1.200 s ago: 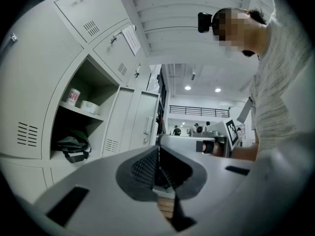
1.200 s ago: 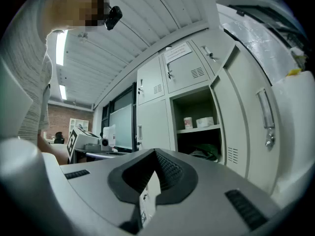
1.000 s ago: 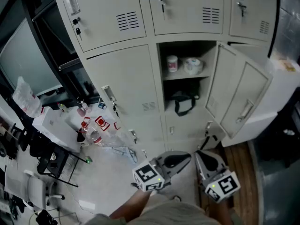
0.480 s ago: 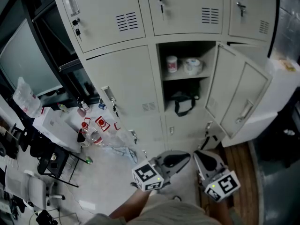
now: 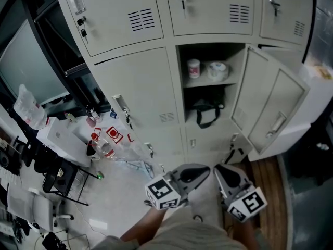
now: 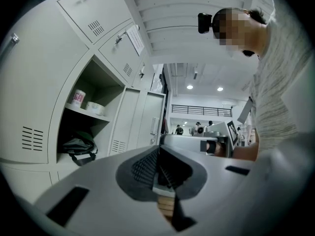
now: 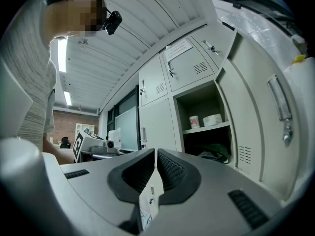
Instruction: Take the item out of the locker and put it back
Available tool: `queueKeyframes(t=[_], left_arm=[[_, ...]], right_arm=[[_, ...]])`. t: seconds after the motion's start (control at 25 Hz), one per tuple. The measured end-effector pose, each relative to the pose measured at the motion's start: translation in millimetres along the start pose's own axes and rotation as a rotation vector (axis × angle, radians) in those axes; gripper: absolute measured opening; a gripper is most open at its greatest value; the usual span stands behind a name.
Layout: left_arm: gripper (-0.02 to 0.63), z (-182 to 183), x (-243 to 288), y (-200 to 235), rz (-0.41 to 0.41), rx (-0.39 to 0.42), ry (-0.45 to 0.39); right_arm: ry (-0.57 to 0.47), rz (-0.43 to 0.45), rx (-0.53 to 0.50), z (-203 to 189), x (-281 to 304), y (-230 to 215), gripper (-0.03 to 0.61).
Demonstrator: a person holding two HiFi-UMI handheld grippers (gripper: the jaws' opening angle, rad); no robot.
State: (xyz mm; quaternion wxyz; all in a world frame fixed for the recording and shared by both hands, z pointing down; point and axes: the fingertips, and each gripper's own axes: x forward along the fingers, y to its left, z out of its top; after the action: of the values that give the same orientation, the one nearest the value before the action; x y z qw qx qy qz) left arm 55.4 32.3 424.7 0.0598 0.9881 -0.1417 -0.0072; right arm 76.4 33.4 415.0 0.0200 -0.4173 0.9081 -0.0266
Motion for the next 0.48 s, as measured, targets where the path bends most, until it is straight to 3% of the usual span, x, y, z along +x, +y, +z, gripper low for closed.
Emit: queueKeyframes(t=[0.48], left_arm=[[0.006, 19, 11, 67, -0.018, -0.002, -0.02]], right_arm=[[-0.042, -0.026, -0.002, 30, 57, -34, 0.002]])
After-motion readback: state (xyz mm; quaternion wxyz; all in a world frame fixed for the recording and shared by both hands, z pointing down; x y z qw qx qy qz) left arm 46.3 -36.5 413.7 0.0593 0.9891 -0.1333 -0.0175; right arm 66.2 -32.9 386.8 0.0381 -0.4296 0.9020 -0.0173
